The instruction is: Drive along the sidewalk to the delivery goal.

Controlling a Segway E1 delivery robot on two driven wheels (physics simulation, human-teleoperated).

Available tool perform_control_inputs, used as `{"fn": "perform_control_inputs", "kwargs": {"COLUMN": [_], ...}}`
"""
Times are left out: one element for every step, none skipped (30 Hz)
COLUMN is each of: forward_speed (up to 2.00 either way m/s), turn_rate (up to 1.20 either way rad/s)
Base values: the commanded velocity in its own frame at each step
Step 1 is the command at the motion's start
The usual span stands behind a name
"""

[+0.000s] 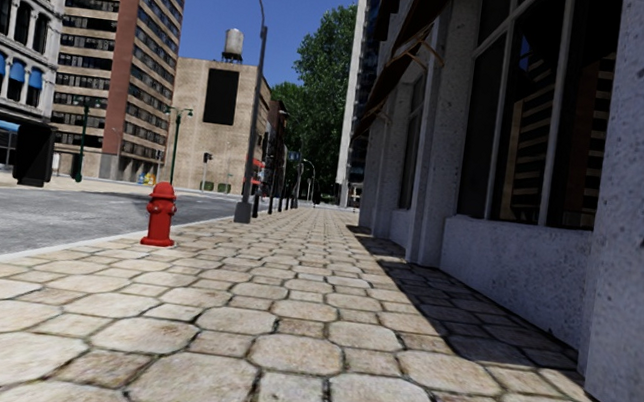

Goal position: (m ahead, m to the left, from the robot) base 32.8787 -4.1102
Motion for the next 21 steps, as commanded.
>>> {"fn": "perform_control_inputs", "kwargs": {"forward_speed": [2.00, 2.00, 2.00, 2.00, 2.00, 2.00, 2.00, 2.00, 2.00, 2.00, 2.00, 2.00, 2.00, 2.00, 2.00, 2.00, 2.00, 2.00, 2.00, 2.00, 2.00], "turn_rate": [0.00, 0.00, 0.00, 0.00, 0.00, 0.00, 0.00, 0.00, 0.00, 0.00, 0.00, 0.00, 0.00, 0.00, 0.00, 0.00, 0.00, 0.00, 0.00, 0.00, 0.00]}}
